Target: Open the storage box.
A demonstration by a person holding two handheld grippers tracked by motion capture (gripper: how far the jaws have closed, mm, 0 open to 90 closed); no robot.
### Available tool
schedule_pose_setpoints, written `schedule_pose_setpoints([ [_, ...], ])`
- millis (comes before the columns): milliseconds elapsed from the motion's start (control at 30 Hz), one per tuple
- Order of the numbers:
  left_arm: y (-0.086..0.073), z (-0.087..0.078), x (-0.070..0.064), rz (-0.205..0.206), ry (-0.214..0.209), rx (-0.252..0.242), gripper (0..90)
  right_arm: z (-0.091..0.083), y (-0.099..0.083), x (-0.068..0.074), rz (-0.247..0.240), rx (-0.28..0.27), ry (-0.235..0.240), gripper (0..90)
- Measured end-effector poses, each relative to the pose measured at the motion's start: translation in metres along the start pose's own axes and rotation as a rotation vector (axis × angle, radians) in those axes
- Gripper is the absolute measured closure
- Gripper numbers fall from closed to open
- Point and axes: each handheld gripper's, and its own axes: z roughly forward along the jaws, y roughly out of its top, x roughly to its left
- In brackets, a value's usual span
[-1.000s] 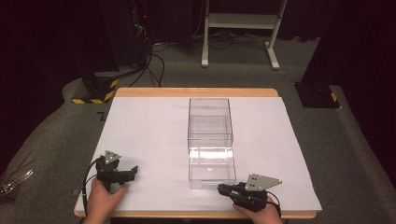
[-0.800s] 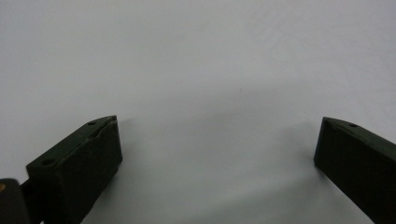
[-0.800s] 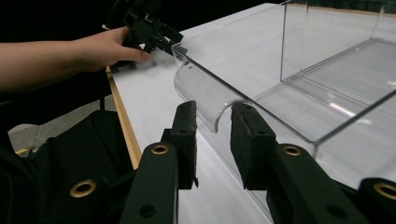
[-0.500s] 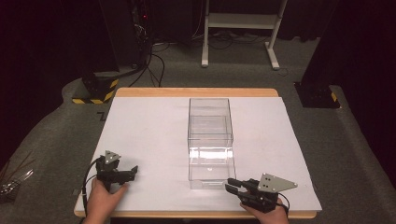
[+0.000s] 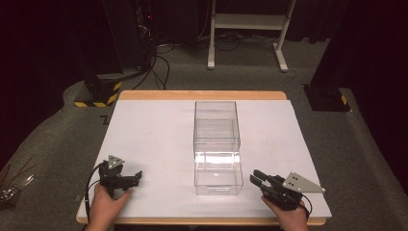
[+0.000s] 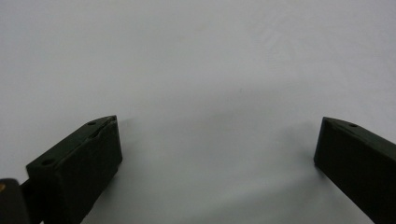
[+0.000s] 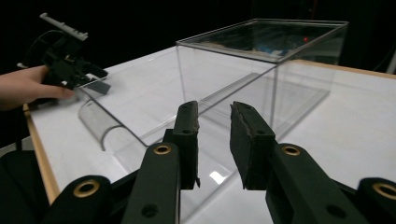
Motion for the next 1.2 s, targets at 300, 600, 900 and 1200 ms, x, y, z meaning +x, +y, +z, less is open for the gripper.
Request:
schedule_pose_setpoints([
  [300, 0.0, 0.0, 0.0, 0.0, 0.0, 0.0, 0.9, -0.012, -0.006, -0.02, 0.008, -0.001, -0.165, 72.0],
  [600, 0.0, 0.0, 0.0, 0.002, 0.0, 0.0, 0.9, -0.015, -0.015, -0.041, 0.02, 0.099, -0.394, 64.7],
  [900, 0.0, 0.0, 0.0, 0.002, 0.0, 0.0, 0.8, 0.001, -0.025, -0.048, 0.049, 0.282, -0.466, 52.7],
  [1200, 0.0, 0.0, 0.0, 0.0, 0.0, 0.0, 0.8, 0.022, -0.036, -0.054, 0.061, 0.468, -0.452, 36.2],
])
